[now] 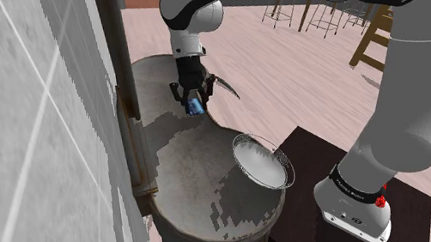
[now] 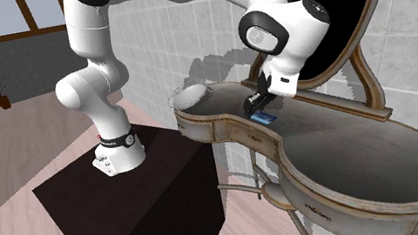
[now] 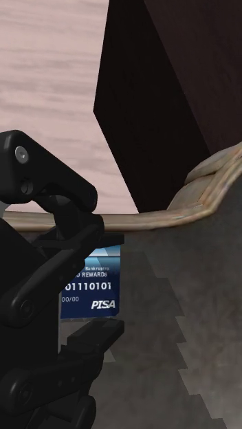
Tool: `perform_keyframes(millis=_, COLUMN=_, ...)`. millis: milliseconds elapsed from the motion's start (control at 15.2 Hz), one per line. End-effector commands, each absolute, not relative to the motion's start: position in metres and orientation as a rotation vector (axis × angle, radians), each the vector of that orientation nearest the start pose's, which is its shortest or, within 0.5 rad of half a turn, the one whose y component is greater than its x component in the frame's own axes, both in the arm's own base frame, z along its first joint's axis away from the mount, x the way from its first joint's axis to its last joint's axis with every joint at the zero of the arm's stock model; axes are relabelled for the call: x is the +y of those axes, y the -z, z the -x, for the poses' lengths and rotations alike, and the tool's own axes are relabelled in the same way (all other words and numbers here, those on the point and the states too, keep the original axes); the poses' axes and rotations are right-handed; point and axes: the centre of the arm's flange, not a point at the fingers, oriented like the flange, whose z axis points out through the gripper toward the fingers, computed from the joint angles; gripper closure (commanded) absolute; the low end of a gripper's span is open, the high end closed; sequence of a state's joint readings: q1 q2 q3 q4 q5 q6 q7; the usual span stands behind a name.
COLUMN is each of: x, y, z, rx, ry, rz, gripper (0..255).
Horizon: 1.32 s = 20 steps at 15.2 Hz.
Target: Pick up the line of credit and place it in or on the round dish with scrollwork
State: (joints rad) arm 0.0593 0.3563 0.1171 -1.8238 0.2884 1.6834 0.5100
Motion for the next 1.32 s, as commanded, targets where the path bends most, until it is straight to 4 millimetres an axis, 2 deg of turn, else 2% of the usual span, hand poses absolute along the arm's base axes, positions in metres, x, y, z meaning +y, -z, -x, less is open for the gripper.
perform_keyframes(millis=0, x=0.125, y=-0.318, z=-0.565, rx=0.626, ry=-0.847, rz=2.823, gripper=255)
perform_keyframes(millis=66, x=0.125, y=-0.318, z=-0.565, rx=0.626, ry=-0.847, rz=2.823, gripper=255)
perform_keyframes(millis=1254, x=0.125, y=-0.413, z=-0.565, rx=0.626, ry=-0.847, rz=2.823, gripper=255)
